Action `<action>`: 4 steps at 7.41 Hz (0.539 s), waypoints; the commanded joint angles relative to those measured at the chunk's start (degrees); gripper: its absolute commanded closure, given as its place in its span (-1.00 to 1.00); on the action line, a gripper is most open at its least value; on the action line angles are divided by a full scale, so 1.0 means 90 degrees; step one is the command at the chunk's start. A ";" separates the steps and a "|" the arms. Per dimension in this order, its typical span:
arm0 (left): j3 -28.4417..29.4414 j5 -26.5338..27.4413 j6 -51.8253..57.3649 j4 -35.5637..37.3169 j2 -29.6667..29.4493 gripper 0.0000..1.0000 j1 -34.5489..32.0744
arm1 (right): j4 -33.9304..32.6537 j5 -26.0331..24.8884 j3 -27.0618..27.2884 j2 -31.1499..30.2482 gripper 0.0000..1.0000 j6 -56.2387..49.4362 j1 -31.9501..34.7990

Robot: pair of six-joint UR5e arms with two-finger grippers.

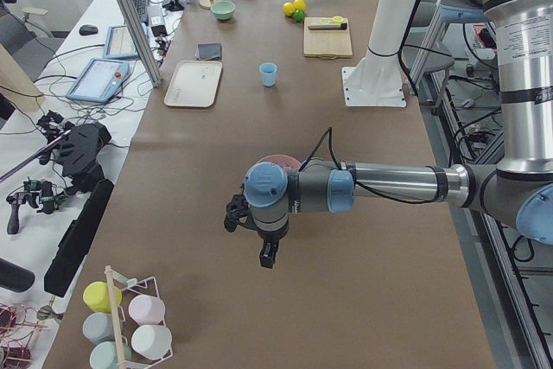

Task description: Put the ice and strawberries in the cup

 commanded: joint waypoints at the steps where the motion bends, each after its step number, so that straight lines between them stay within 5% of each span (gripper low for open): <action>1: -0.0005 -0.0002 0.0000 0.0000 0.0007 -0.99 0.0000 | -0.0422 0.0010 0.0020 -0.0249 -1.00 -0.0343 0.0491; 3: -0.0005 -0.0002 0.0000 0.0000 0.0026 -0.99 0.0000 | -0.1806 0.0020 0.0575 -0.0258 -1.00 -0.0343 0.0688; 4: -0.0005 -0.0002 0.0000 -0.0010 0.0026 -0.99 0.0000 | -0.1851 0.0039 0.0549 -0.0549 -1.00 -0.0333 0.0698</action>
